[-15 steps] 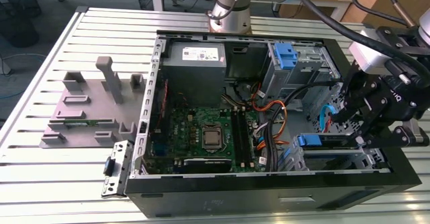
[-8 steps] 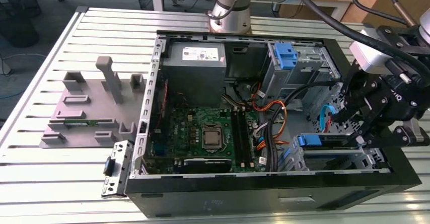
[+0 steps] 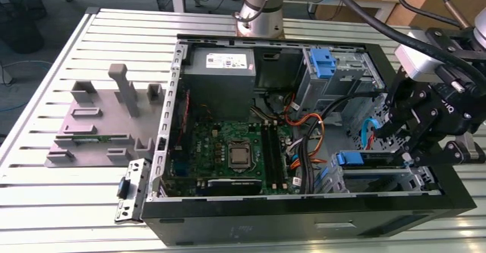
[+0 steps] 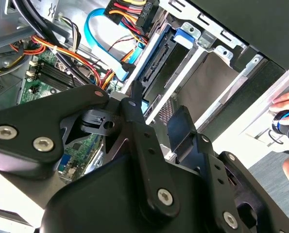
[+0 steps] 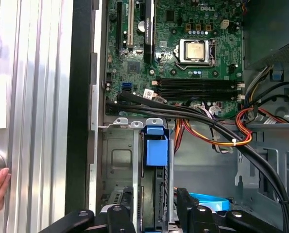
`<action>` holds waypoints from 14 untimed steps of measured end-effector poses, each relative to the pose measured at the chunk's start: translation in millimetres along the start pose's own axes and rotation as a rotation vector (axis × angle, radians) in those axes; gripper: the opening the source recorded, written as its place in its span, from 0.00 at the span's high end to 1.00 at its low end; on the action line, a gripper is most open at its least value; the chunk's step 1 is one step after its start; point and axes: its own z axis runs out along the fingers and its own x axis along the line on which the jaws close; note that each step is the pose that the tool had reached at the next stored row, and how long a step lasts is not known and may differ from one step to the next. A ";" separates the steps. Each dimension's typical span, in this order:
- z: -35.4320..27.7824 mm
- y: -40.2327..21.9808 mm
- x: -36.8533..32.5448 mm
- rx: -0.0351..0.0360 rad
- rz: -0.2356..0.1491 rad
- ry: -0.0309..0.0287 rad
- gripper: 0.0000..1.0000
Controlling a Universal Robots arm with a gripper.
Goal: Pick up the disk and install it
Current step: 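Insert the disk into the insertion slot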
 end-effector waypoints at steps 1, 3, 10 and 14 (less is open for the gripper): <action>0.2 0.2 -0.8 0.0001 0.000 -0.0004 0.52; 0.1 0.4 -2.6 0.0000 0.000 -0.0004 0.52; 0.2 1.2 -5.0 0.0040 0.000 -0.0012 0.52; 0.8 3.1 -5.0 0.0216 -0.001 -0.0037 0.52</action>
